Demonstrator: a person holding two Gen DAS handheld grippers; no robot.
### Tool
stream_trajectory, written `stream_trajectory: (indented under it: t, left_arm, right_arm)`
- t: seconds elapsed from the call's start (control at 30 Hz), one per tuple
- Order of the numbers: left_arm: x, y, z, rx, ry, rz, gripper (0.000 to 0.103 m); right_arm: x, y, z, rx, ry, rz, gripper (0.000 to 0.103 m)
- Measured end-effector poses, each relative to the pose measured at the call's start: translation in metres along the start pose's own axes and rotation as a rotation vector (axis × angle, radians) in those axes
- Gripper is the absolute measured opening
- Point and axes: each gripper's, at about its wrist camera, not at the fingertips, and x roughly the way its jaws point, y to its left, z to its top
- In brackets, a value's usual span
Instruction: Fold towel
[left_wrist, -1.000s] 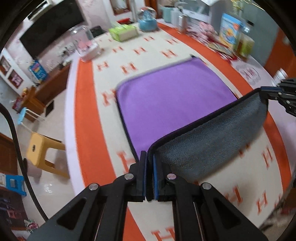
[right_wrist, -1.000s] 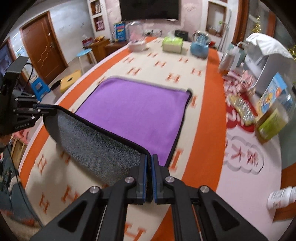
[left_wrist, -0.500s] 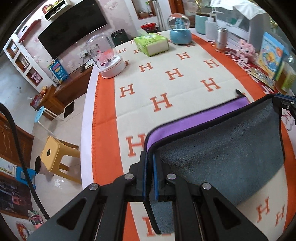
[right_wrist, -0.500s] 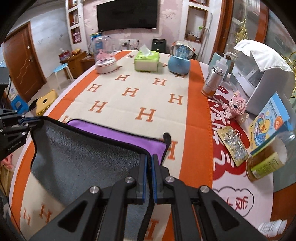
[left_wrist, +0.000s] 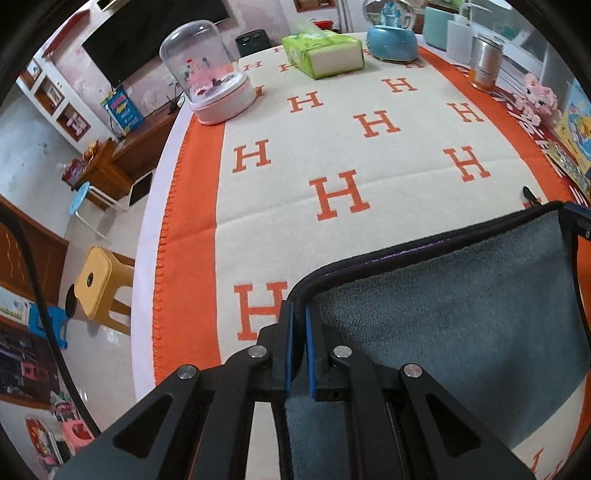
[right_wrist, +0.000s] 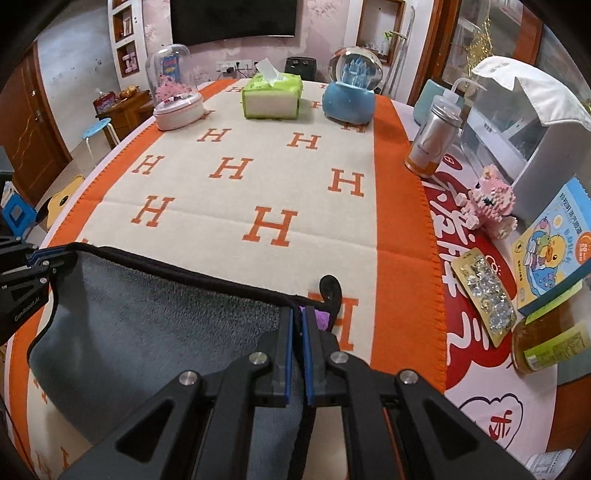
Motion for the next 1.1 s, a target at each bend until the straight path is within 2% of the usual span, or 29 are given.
stream_trajectory:
  t: [0.17,0.33,0.37,0.4,0.43,0.53,0.7,0.87,0.97,1.1]
  left_arm:
    - [0.008,0.001,0.002,-0.026,0.012,0.001,0.008]
    - [0.014,0.001,0.002,-0.044,0.025,0.023,0.017]
    - [0.015,0.002,0.002,-0.051,0.026,0.026,0.025]
    - [0.014,0.003,0.001,-0.056,0.025,0.027,0.035]
    - [0.013,0.004,0.000,-0.064,0.020,0.031,0.039]
    - [0.007,0.007,-0.003,-0.074,0.002,0.042,0.066]
    - [-0.003,0.011,-0.005,-0.092,-0.009,0.033,0.081]
    - [-0.018,0.008,-0.012,-0.100,-0.021,0.014,0.085]
    - [-0.028,0.006,-0.018,-0.116,-0.023,-0.022,0.091]
    - [-0.044,0.001,-0.029,-0.125,-0.036,-0.047,0.092]
  right_arm:
    - [0.011,0.001,0.000,-0.009,0.030,-0.031,0.005]
    - [0.013,0.000,0.000,0.003,0.040,-0.050,0.017]
    - [0.011,-0.001,0.000,0.008,0.037,-0.052,0.019]
    - [0.009,-0.002,0.000,0.014,0.032,-0.055,0.025]
    - [0.007,-0.003,-0.001,0.021,0.025,-0.058,0.033]
    - [0.000,-0.008,-0.002,0.042,0.009,-0.063,0.041]
    - [-0.012,-0.010,-0.004,0.066,0.000,-0.048,0.041]
    - [-0.027,-0.002,-0.006,0.062,-0.014,-0.042,0.041]
    - [-0.038,0.003,-0.009,0.066,-0.021,-0.026,0.041]
    - [-0.053,0.011,-0.017,0.064,-0.029,-0.021,0.041]
